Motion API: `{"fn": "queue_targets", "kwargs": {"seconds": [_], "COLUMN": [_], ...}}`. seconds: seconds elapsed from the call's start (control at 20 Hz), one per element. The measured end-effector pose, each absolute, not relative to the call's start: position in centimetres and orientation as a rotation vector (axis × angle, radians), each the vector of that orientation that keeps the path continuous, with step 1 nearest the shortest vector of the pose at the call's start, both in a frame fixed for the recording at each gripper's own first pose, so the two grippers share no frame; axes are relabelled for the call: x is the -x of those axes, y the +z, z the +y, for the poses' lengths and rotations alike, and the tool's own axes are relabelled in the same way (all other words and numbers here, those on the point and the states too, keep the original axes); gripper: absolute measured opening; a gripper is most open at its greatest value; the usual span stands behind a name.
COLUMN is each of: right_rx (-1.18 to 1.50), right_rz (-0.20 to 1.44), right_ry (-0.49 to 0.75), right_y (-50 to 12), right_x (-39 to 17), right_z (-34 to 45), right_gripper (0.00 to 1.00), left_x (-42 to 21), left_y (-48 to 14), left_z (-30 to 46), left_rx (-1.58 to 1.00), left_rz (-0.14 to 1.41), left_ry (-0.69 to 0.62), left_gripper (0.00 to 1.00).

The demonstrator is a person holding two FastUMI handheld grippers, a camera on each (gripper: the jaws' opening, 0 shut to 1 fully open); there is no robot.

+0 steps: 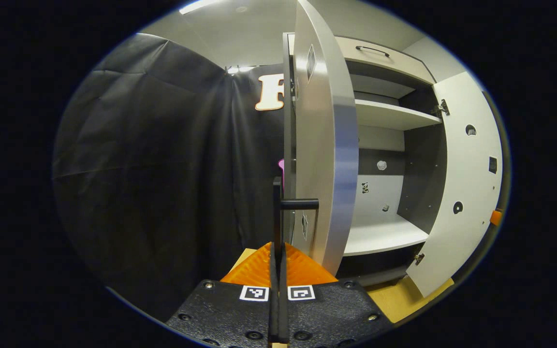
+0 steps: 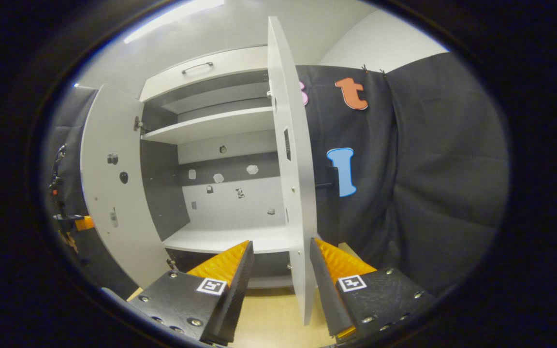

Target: Open the right door of the double-door shoe cabinet with the right hand, and open the left door with the left hand.

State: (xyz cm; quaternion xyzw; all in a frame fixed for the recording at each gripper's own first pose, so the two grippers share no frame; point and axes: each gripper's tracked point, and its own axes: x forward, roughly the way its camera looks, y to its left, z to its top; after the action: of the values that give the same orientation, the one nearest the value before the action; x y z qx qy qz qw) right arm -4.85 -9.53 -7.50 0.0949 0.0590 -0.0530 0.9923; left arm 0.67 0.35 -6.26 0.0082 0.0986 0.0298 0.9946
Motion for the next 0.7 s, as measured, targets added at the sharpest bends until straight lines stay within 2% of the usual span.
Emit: {"fn": "queue_targets", "kwargs": {"seconds": [0.45,0.5,0.6,0.65,0.7], "right_rx": [-0.203,-0.206,-0.207,-0.198,-0.176], "right_rz": [0.11,0.113,0.116,0.117,0.112], "right_ry": [-0.12,-0.12,-0.127,-0.14,-0.166], "right_y": [-7.5,-7.5,-7.5,-7.3,-7.1], "right_x": [4.7,4.8,4.9,5.0,5.2], "right_z": [-9.4,-9.4,-9.1,-9.2,-9.6], "right_gripper": [0.69,0.64,0.71,0.64,0.64], "left_x": [-0.9,-0.9,-0.8,-1.1,-0.9], "left_y": [-6.2,-6.3,-6.3,-6.3,-6.1], "left_z": [3.0,3.3,3.8,4.2,4.3], "left_rx": [0.012,0.022,0.008,0.01,0.018], "left_rz": [0.184,0.186,0.178,0.175,0.176], "left_ry": [-0.022,-0.034,-0.038,-0.03,-0.025], "left_gripper": [0.01,0.01,0.04,0.1,0.15]}}
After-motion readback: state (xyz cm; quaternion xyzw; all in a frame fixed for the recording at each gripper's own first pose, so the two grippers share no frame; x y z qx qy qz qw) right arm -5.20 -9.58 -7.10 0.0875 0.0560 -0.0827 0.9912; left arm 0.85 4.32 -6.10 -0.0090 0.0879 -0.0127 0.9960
